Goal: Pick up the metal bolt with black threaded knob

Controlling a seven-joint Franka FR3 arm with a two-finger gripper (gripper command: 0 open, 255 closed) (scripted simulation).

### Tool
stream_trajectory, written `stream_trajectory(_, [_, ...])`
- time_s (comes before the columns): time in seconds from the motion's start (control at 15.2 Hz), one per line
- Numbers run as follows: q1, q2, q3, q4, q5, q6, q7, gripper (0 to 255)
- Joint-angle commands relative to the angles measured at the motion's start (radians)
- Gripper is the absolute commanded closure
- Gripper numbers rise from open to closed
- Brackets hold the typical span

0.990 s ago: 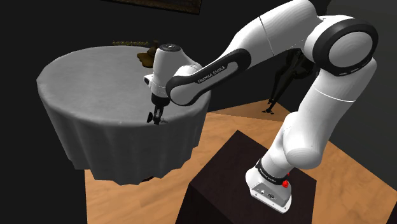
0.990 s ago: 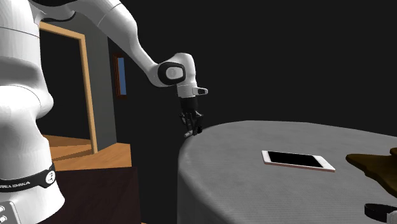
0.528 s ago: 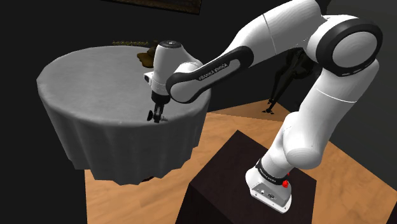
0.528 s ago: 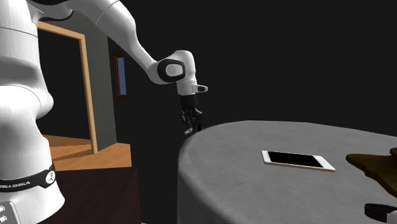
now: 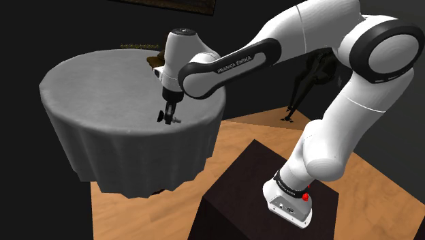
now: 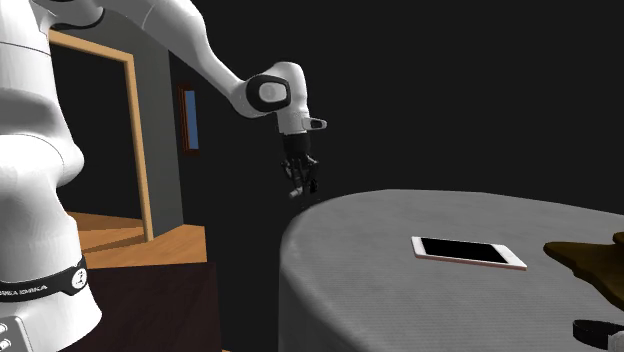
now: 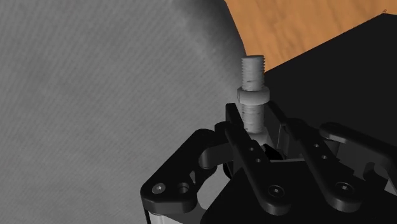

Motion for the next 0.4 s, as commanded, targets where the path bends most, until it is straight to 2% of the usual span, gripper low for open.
stream_trajectory(0.0, [-0.001,-0.012,-0.001,0.015,0.004,-0.028,-0.006,255])
stream_trajectory(0.33, [-0.001,-0.032,-0.001,0.037,0.01,-0.069,-0.011,255])
